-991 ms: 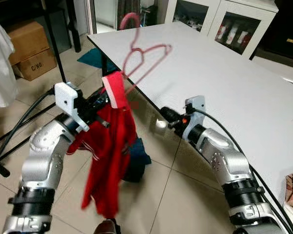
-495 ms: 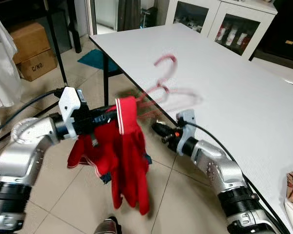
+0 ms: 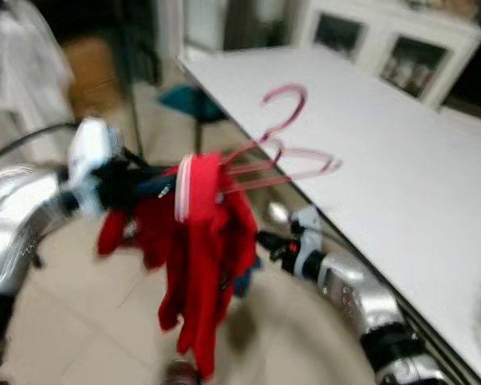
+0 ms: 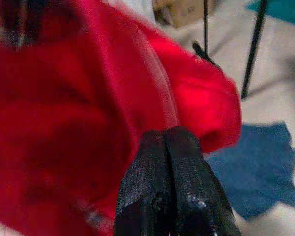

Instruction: Hang hanger

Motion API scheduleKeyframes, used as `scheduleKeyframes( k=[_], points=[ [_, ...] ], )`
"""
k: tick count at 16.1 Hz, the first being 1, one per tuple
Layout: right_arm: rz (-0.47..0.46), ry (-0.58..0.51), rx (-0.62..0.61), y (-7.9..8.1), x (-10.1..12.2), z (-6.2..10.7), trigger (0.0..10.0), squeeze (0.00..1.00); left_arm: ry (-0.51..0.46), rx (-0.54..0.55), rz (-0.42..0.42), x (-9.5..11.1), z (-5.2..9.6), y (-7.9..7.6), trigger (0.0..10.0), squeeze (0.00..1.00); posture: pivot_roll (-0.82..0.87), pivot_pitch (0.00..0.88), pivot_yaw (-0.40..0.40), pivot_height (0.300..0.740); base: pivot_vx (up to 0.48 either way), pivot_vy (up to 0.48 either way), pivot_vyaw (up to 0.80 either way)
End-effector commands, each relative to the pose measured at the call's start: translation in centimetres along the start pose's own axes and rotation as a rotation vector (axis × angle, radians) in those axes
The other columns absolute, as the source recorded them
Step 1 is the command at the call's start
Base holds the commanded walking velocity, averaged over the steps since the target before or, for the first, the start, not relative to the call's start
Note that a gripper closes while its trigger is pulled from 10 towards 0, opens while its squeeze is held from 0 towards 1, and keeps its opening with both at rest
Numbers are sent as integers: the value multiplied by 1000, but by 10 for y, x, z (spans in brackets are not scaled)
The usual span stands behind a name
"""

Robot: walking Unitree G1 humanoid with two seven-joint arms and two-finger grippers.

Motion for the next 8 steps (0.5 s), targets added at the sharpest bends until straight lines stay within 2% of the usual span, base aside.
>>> scheduleKeyframes(
  k=[1, 6, 8],
  points=[
    [21, -17, -30, -6, 5, -1, 10000, 0, -40, -68, -15, 13, -4, -8, 9333, 0, 175, 79, -90, 740, 0, 0, 0],
    [29, -88, -91, -11, 16, -7, 10000, 0, -52, -81, 25, 8, -9, -15, 9059, 0, 181, 83, -89, 740, 0, 0, 0],
    [35, -90, -118, -14, 15, -7, 10000, 0, -85, -8, 50, 1, -11, -10, 10000, 0, 177, 83, -84, 740, 0, 0, 0]
  ],
)
Point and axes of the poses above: a point about 5 cm out from each wrist's last joint towards the gripper, its own z axis pointing back from the gripper into the wrist, its own x axis along the axis of the wrist's last joint, y = z × x, the point moved 2 cm from there along -z, pointing out of the wrist towards the gripper, and after that the axes turned 10 degrees about z, right-handed, at the moved point
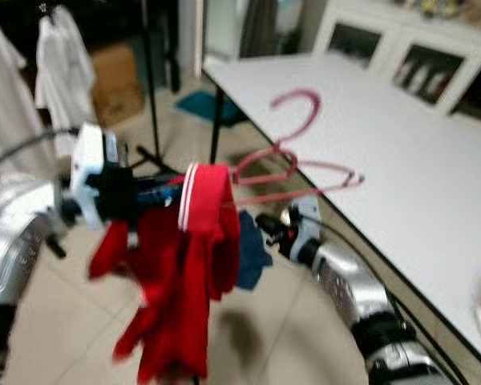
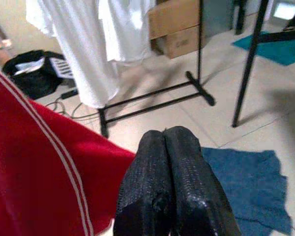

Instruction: Hang hanger

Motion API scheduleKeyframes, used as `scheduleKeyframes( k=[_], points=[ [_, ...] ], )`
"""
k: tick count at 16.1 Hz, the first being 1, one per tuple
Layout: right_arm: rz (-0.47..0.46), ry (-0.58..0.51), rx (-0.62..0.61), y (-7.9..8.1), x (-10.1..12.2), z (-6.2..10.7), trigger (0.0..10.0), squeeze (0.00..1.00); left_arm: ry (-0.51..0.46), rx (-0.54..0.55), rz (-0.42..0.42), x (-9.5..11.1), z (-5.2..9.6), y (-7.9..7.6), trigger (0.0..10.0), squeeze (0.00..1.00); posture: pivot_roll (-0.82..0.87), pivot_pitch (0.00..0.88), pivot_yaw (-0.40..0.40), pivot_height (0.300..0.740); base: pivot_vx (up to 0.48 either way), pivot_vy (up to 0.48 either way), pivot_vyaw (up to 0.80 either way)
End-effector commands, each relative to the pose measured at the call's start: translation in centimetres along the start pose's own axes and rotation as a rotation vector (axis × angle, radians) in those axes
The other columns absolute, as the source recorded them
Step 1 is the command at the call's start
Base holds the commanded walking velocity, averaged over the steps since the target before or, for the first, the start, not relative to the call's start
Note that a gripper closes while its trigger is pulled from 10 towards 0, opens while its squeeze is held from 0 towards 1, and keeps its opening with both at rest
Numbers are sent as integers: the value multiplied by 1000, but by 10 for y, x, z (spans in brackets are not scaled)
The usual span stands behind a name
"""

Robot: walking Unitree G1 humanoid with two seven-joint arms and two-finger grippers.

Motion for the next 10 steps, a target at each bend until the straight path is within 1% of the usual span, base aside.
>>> scheduleKeyframes(
  k=[1, 2, 4, 7, 9, 10],
  points=[
    [3, -2, -29, -6, 0, 1, 10000, 0, -34, 39, -28, 3, -1, 3, 10000, 0, 177, 83, -84, 740, 0, 0, 0],
    [10, -4, -34, -6, 0, 2, 10000, 0, -64, 83, -12, -5, -5, 5, 10000, 0, 173, 85, -87, 740, 0, 0, 0],
    [22, -9, -36, -7, 0, 3, 10000, 0, -69, 96, -7, -11, -11, 2, 10000, 0, 172, 86, -91, 740, 0, 0, 0],
    [37, -10, -35, -9, 2, 3, 10000, 0, -78, 97, -11, -12, -15, 2, 10000, 0, 168, 83, -98, 740, 0, 0, 800],
    [31, -8, -42, -11, 1, 3, 10000, 0, -74, 87, -39, -11, -18, 2, 10000, 0, 168, 83, -103, 740, 0, 0, 800],
    [10, -6, -53, -13, -1, 4, 10000, 0, -68, 75, -51, -10, -21, 1, 10000, 0, 171, 84, -105, 740, 0, 0, 0]
  ],
)
Point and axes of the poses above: a point about 5 cm out from each wrist's last joint towards the gripper, its own z axis pointing back from the gripper into the wrist, its own x axis along the axis of the wrist's last joint, y = z × x, the point moved 2 cm from there along -z, pointing out of the wrist towards the gripper, and after that the axes turned 10 degrees about z, right-handed, at the moved point
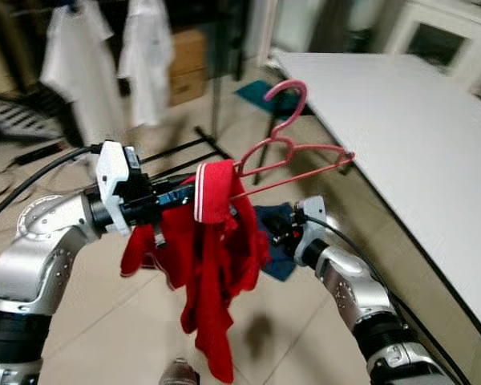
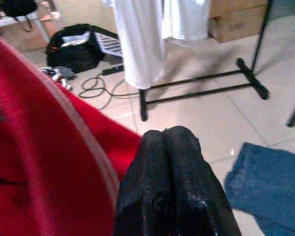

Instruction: Hang hanger

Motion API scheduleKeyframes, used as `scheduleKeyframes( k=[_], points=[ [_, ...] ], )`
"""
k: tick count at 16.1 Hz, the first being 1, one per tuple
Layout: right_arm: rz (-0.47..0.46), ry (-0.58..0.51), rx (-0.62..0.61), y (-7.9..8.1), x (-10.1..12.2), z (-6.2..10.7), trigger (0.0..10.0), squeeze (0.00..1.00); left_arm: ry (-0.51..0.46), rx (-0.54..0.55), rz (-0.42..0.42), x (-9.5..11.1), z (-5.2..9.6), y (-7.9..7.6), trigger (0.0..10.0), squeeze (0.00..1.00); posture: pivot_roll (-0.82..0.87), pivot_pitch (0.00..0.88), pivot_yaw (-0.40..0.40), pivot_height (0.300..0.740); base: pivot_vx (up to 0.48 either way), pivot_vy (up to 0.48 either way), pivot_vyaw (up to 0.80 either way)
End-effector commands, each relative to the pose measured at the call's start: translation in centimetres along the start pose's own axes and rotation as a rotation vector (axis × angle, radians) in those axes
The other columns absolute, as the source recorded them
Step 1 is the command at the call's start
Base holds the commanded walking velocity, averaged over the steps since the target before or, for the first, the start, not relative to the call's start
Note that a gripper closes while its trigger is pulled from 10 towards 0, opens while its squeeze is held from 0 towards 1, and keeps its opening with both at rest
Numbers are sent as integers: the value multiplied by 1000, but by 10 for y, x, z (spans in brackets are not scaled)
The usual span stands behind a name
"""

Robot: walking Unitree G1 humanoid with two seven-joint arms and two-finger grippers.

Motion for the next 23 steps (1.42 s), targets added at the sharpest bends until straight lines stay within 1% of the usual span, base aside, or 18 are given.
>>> scheduleKeyframes(
  k=[1, 2, 3, 5, 6, 8, 9, 10, 11, 12, 13, 16, 17, 18, 19, 20, 21, 23],
  points=[
    [3, 10, -29, -10, -3, 5, 10000, 0, -5, -61, -70, 11, -10, -6, 10000, 0, 174, 86, -111, 740, 0, 0, 0],
    [29, 39, -39, -14, -11, 9, 10000, 0, 43, -101, -103, 10, -13, -9, 10000, 0, 175, 88, -114, 740, 0, 0, 0],
    [30, 51, -38, -17, -18, 13, 10000, 0, 97, -136, -128, 7, -13, -11, 10000, 0, 175, 88, -114, 740, 0, 0, 0],
    [28, 59, 2, -18, -29, 24, 10000, 0, 184, -200, -143, 4, -8, -15, 9569, 0, 173, 94, -121, 740, 0, 0, 0],
    [25, 60, 7, -19, -31, 26, 10000, 0, 198, -212, -145, 4, -7, -15, 9451, 0, 173, 95, -123, 740, 0, 0, 0],
    [75, 77, 9, -23, -39, 33, 10000, 0, 241, -242, -182, 8, -4, -13, 8863, 0, 170, 101, -133, 740, 0, 0, 0],
    [98, 86, 9, -23, -41, 34, 10000, 0, 243, -245, -189, 8, -5, -13, 8824, 0, 170, 101, -133, 740, 0, 0, 0],
    [157, 109, 15, -22, -45, 35, 10000, 0, 242, -250, -199, 10, -6, -13, 8824, 0, 169, 101, -137, 740, 0, 0, 0],
    [241, 144, 54, -14, -53, 35, 10000, 0, 215, -245, -213, 15, -9, -12, 8824, 0, 167, 101, -138, 740, 0, 0, 0],
    [266, 151, 80, -8, -56, 35, 10000, 0, 199, -245, -219, 17, -11, -12, 8824, 0, 167, 101, -138, 740, 0, 0, 0],
    [272, 159, 135, 7, -65, 33, 10000, 0, 142, -251, -232, 22, -19, -15, 8627, 0, 168, 97, -141, 740, 0, 0, 0],
    [270, 168, 154, 16, -71, 29, 10000, 0, 103, -275, -239, 28, -26, -19, 8314, 0, 169, 96, -140, 740, 0, 0, 0],
    [237, 148, 148, 18, -69, 26, 10000, 114, 85, -290, -231, 30, -29, -21, 7804, 0, 169, 96, -140, 740, 0, 0, 0],
    [168, 104, 124, 18, -61, 20, 10000, 1000, 83, -315, -216, 29, -32, -24, 7490, 0, 162, 95, -127, 740, 0, 0, 0],
    [116, 64, 102, 15, -53, 16, 10000, 1000, 88, -330, -202, 25, -33, -26, 7373, 0, 160, 97, -122, 740, 0, 0, 0],
    [85, 35, 89, 12, -48, 15, 10000, 1000, 92, -339, -190, 22, -34, -27, 7373, 0, 160, 96, -120, 740, 0, 0, 0],
    [78, 23, 85, 10, -46, 14, 10000, 1000, 99, -347, -184, 20, -35, -28, 7333, 0, 160, 97, -117, 740, 0, 0, 0],
    [91, -8, 64, 3, -39, 15, 10000, 1000, 127, -384, -154, 11, -35, -33, 7216, 0, 162, 97, -111, 740, 0, 0, 0]
  ],
)
Point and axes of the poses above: a point about 5 cm out from each wrist's last joint towards the gripper, its own z axis pointing back from the gripper into the wrist, its own x axis along the axis of the wrist's last joint, y = z × x, the point moved 2 cm from there along -z, pointing out of the wrist towards the gripper, and after that the axes turned 10 degrees about z, right-handed, at the moved point
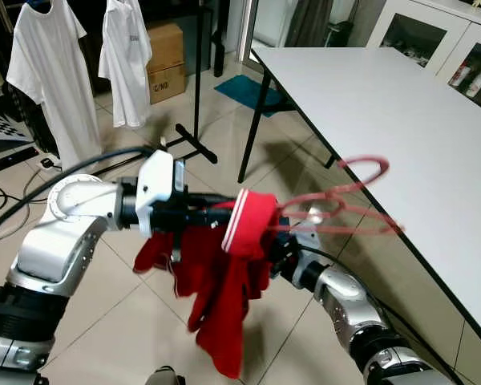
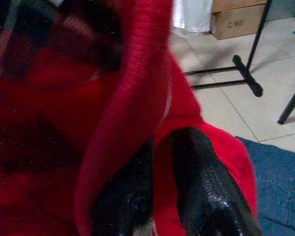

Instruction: Hang hanger

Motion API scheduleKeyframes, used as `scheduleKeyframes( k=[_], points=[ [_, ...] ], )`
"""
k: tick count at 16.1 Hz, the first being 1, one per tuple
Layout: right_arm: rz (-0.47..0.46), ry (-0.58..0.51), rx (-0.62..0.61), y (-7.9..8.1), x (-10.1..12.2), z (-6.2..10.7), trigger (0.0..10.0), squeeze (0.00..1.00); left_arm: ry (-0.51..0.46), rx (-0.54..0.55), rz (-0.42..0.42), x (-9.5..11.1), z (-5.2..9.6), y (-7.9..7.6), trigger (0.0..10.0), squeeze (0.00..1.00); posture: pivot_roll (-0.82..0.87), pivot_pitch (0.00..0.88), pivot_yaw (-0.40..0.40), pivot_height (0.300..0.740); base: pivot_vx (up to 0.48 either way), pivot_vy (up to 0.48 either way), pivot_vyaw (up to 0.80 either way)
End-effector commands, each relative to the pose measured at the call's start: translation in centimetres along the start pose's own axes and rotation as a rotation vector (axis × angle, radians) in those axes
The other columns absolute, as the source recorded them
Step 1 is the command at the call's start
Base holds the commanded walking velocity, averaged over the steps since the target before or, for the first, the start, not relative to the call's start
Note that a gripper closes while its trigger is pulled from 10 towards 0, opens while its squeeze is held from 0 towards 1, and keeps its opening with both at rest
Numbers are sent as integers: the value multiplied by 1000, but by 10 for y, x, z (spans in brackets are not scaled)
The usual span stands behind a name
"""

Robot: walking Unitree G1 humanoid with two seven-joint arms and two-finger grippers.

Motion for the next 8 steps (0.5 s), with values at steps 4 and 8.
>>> scheduleKeyframes(
  k=[4, 8],
  points=[
    [49, -35, 119, -9, 4, 17, 10000, 1000, 47, -71, -23, 0, 1, -8, 6784, 0, 165, 95, -84, 740, 0, 0, 0],
    [58, -18, 214, -6, 1, 22, 10000, 388, 62, -101, -39, 3, -2, -8, 6627, 0, 168, 92, -73, 740, 0, 0, 0]
  ],
)
Point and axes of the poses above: a point about 5 cm out from each wrist's last joint towards the gripper, its own z axis pointing back from the gripper into the wrist, its own x axis along the axis of the wrist's last joint, y = z × x, the point moved 2 cm from there along -z, pointing out of the wrist towards the gripper, and after that the axes turned 10 degrees about z, right-handed, at the moved point
